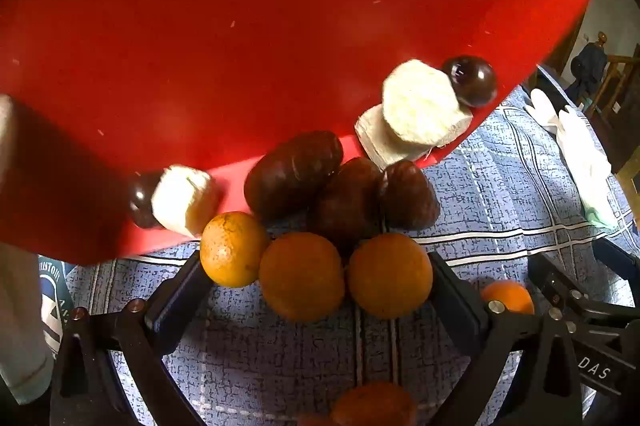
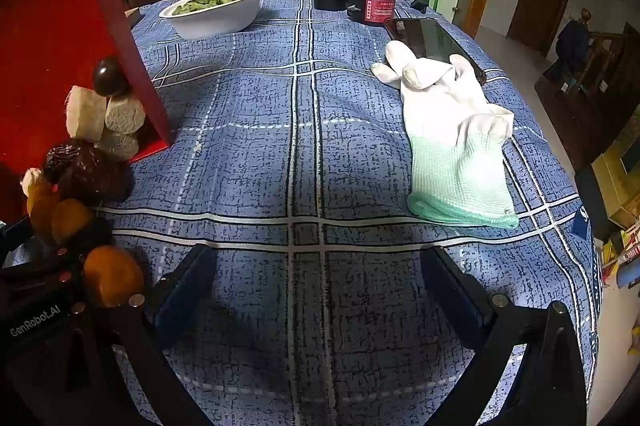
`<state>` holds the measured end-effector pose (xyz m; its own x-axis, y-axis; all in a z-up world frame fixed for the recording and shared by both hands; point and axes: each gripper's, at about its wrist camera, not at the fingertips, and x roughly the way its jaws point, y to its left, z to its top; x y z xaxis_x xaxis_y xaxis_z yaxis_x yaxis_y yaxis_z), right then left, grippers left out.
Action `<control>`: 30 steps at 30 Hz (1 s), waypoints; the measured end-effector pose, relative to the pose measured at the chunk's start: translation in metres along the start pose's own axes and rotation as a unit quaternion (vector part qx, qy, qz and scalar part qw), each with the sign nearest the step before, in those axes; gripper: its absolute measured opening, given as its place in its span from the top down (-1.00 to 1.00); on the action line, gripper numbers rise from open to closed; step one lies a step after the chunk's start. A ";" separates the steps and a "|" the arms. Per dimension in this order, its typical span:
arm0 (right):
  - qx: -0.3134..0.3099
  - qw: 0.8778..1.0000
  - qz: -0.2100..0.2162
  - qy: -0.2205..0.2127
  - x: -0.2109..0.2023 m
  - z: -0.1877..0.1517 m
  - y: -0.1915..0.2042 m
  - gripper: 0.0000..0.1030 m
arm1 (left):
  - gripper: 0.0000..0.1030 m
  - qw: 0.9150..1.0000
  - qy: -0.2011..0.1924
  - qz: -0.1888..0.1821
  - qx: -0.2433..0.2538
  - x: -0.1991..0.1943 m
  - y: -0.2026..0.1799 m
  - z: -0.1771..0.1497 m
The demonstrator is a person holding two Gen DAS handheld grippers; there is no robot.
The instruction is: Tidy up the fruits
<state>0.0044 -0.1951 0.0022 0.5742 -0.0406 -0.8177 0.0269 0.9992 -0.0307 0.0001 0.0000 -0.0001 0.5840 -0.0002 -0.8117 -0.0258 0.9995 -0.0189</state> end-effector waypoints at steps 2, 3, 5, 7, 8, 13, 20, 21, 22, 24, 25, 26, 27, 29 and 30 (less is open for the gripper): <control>-0.002 1.000 -0.003 -0.002 0.000 0.000 0.000 -0.99 | -0.99 1.000 0.000 0.000 0.000 0.000 0.000 0.000; -0.001 1.000 -0.001 0.000 0.000 0.000 0.000 -0.99 | -0.99 1.000 0.000 0.000 0.000 0.000 0.000 0.000; -0.001 1.000 -0.001 -0.001 0.000 0.000 0.000 -0.99 | -0.99 1.000 0.000 0.000 0.000 0.000 0.000 0.000; -0.001 1.000 -0.001 -0.001 0.000 0.000 0.000 -0.99 | -0.99 1.000 0.000 0.000 0.000 0.000 0.000 0.000; -0.001 1.000 -0.001 -0.001 0.000 0.000 0.000 -0.99 | -0.99 1.000 0.000 0.000 0.000 0.000 0.000 0.000; 0.000 1.000 -0.001 -0.001 0.000 0.000 0.000 -0.99 | -0.99 1.000 0.000 0.000 0.001 -0.001 -0.005 0.000; 0.000 1.000 -0.001 -0.001 0.000 0.000 0.000 -0.99 | -0.99 1.000 -0.001 0.000 0.002 0.002 -0.005 0.001; -0.001 1.000 -0.001 -0.001 0.000 0.000 0.000 -0.99 | -0.99 1.000 -0.001 0.000 0.001 0.001 -0.003 0.001; -0.001 1.000 -0.001 -0.001 0.000 0.000 0.000 -0.99 | -0.99 1.000 -0.001 0.001 0.002 0.000 -0.004 0.001; -0.001 1.000 -0.001 -0.001 0.000 0.000 0.000 -0.99 | -0.99 1.000 -0.001 0.001 0.002 0.001 -0.004 0.001; -0.001 1.000 -0.001 -0.001 0.000 0.000 0.000 -0.99 | -0.99 1.000 -0.001 0.001 0.002 0.001 -0.004 0.001; -0.001 1.000 -0.001 -0.001 0.000 0.000 0.000 -0.99 | -0.99 1.000 -0.001 0.000 0.001 0.001 -0.003 0.001; -0.001 1.000 -0.001 -0.001 0.000 0.000 0.000 -0.99 | -0.99 1.000 -0.001 0.000 0.001 0.001 -0.003 0.001; -0.001 1.000 -0.001 -0.001 0.000 0.000 0.000 -0.99 | -0.99 1.000 -0.001 0.000 0.001 0.001 -0.003 0.001; -0.001 1.000 -0.001 -0.001 0.000 0.000 0.000 -0.99 | -0.99 1.000 -0.001 0.000 0.001 0.001 -0.003 0.001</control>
<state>0.0043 -0.1951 0.0022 0.5752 -0.0427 -0.8169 0.0272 0.9991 -0.0331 0.0014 -0.0027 -0.0003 0.5850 0.0000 -0.8111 -0.0238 0.9996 -0.0172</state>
